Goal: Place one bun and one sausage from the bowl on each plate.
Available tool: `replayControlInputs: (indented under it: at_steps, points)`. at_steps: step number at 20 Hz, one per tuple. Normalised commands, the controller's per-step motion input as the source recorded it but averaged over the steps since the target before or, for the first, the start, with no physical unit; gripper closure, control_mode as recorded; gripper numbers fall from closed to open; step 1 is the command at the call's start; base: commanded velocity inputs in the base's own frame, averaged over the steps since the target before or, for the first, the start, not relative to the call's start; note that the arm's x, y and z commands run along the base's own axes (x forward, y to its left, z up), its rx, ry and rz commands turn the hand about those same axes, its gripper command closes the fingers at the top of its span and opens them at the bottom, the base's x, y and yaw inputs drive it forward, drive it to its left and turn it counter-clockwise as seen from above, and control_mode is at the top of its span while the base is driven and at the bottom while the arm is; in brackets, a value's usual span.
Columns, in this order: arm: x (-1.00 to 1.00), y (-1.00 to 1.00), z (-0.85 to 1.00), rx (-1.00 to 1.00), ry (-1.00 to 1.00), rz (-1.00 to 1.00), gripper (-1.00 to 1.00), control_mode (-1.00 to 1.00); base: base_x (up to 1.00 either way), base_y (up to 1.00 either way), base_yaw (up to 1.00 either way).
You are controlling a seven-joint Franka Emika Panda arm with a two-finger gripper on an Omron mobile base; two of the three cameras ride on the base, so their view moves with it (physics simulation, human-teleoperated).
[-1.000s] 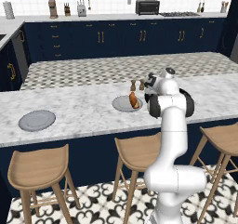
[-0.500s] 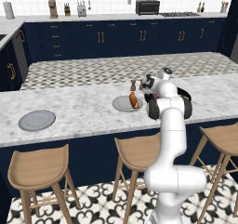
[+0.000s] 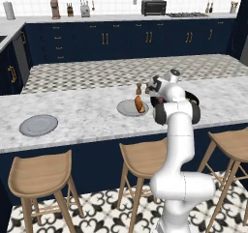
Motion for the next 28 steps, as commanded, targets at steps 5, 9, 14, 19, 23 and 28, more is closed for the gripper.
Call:
replayControlInputs:
  at_steps: [5, 9, 14, 19, 23, 28]
  points:
    - [-0.69, 0.00, 0.40, 0.00, 0.00, 0.00, 1.00, -1.00, 0.00, 0.00, 0.00]
    - [-1.00, 0.39, 0.27, 0.00, 0.03, 0.00, 1.00, -1.00, 0.00, 0.00, 0.00]
    - [-0.69, 0.94, 0.33, -0.01, 0.00, 0.00, 1.00, -1.00, 0.00, 0.00, 0.00]
    - [0.02, 1.00, 0.39, -0.05, 0.02, -0.02, 1.00, -1.00, 0.00, 0.00, 0.00]
    - [0.00, 1.00, 0.10, -0.04, 0.17, 0.00, 1.00, -1.00, 0.00, 0.00, 0.00]
    - [0.02, 0.85, 0.00, 0.00, 0.17, 0.00, 1.00, -1.00, 0.00, 0.00, 0.00]
